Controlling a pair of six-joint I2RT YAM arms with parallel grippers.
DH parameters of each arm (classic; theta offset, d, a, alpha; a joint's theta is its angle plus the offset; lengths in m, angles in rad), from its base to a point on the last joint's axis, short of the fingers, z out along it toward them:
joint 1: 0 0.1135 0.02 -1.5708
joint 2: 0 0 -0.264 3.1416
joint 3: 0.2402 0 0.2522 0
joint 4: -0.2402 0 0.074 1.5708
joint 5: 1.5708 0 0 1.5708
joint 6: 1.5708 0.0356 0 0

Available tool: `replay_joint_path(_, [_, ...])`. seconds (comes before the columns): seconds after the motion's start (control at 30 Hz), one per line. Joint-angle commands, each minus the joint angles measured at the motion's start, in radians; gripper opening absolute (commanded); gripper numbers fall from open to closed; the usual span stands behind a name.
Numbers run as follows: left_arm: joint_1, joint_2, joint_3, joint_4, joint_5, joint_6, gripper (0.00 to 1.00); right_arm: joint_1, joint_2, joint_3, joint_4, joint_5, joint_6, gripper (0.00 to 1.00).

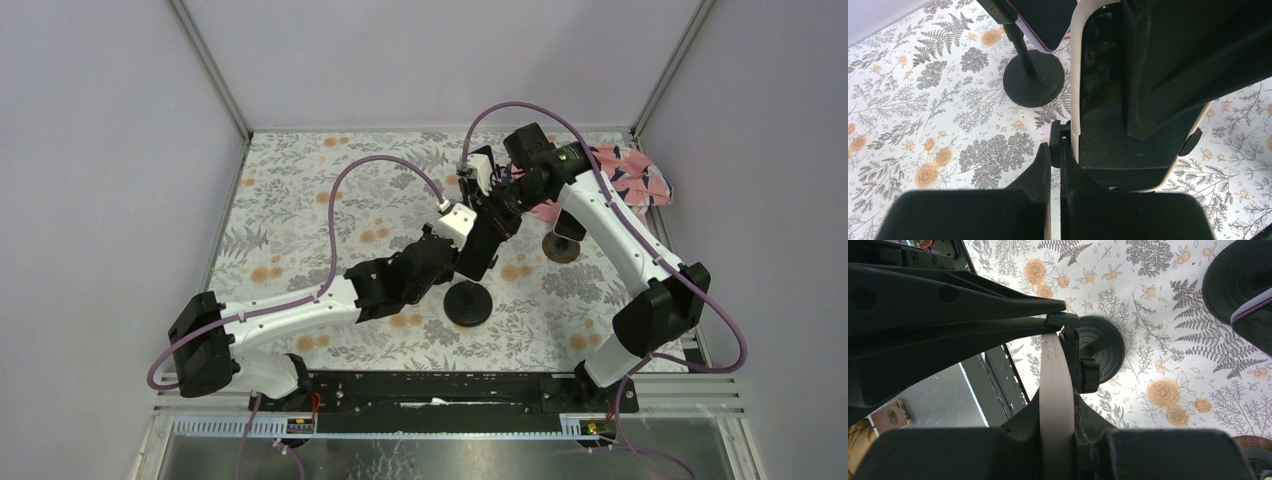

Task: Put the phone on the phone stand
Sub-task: Install the phone on the phone stand.

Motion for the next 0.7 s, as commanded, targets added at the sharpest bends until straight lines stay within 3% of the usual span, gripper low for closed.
replay_joint_path(0.0, [0.007,-0.078,-0.028,-0.108,-0.133,0.057,0.00,-0.065,0.112,-0.095,-0.061,0.700,-0.104,0.00])
replay_joint_path(0.67, [0.007,-0.107,-0.072,-0.085,-0.102,0.081,0.00,-0.065,0.020,-0.199,0.054,0.721,-0.213,0.00])
